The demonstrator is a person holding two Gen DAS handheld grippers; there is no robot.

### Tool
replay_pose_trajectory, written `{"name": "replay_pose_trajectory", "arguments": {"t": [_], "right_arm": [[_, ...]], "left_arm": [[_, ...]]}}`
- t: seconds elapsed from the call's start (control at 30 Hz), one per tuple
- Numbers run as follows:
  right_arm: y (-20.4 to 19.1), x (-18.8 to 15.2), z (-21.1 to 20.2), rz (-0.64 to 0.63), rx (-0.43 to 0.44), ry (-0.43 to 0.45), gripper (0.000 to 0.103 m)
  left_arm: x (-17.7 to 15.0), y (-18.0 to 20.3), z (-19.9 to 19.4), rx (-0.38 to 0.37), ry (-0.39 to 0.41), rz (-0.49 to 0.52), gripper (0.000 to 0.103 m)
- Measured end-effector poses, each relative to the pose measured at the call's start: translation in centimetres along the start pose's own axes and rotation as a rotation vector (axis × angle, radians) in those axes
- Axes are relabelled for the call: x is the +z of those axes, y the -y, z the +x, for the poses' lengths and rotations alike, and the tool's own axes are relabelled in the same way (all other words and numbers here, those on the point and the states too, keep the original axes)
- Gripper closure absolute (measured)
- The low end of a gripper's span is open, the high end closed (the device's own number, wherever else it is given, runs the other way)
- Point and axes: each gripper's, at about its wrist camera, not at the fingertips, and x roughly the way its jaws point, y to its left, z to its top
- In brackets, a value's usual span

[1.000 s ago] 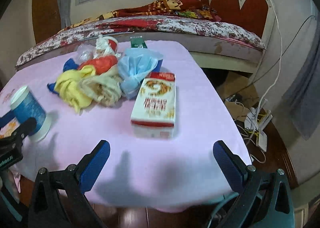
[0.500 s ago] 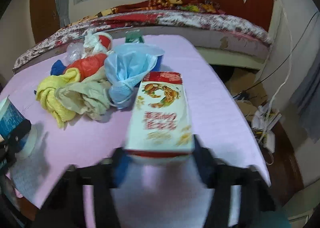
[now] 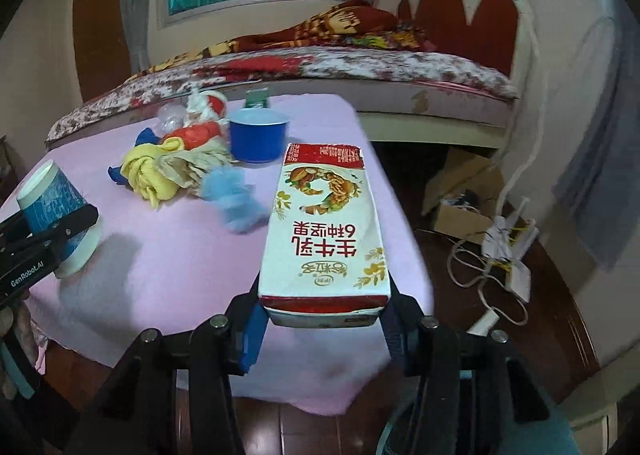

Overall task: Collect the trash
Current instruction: 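Carry the carton and cup over the black bin and open both grippers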

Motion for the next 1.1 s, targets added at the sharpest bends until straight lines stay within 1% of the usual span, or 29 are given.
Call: {"name": "replay_pose_trajectory", "arguments": {"t": [0.07, 0.2, 0.3, 0.37, 0.47, 0.5, 0.63, 0.77, 0.87, 0.93, 1.1], "right_arm": [[1.8, -0.9, -1.6, 0.017, -0.029, 0.001, 0.05], [5.5, -3.2, -4.3, 0.062, -0.083, -0.001, 0.05], [8.4, -5.7, -6.5, 0.091, -0.134, -0.022, 0.05], [10.5, -7.8, -7.8, 0.114, -0.153, -0.055, 0.05], [12.3, -10.5, -9.1, 0.127, -0.172, -0.097, 0.05], [12.8, -11.6, -9.6, 0.133, -0.177, -0.113, 0.05], [14.7, -15.3, -11.1, 0.129, -0.195, -0.164, 0.05], [17.0, -17.9, -10.6, 0.15, -0.194, -0.212, 0.05], [18.2, -18.9, -9.7, 0.162, -0.184, -0.239, 0.05], [19.0, -19.4, -8.3, 0.152, -0.17, -0.263, 0.05], [20.4, -20.9, -5.2, 0.183, -0.134, -0.327, 0.05]], "left_arm": [[0.3, 2.2, -0.2, -0.035, 0.005, 0.027, 0.049], [0.2, 5.0, -0.4, -0.096, -0.003, 0.049, 0.049], [-0.1, 7.7, -1.2, -0.155, 0.0, 0.076, 0.049], [-0.4, 9.8, -1.6, -0.21, -0.01, 0.098, 0.049], [-1.1, 13.6, -2.0, -0.318, -0.031, 0.141, 0.049], [-1.2, 14.4, -2.0, -0.34, -0.037, 0.148, 0.049], [-2.3, 19.6, -1.9, -0.463, -0.075, 0.205, 0.049], [-3.9, 24.4, -1.4, -0.547, -0.125, 0.269, 0.049], [-5.4, 26.9, 0.0, -0.595, -0.195, 0.291, 0.049], [-6.1, 28.2, 1.0, -0.605, -0.226, 0.298, 0.049], [-6.9, 29.3, 3.1, -0.63, -0.282, 0.293, 0.049]]}}
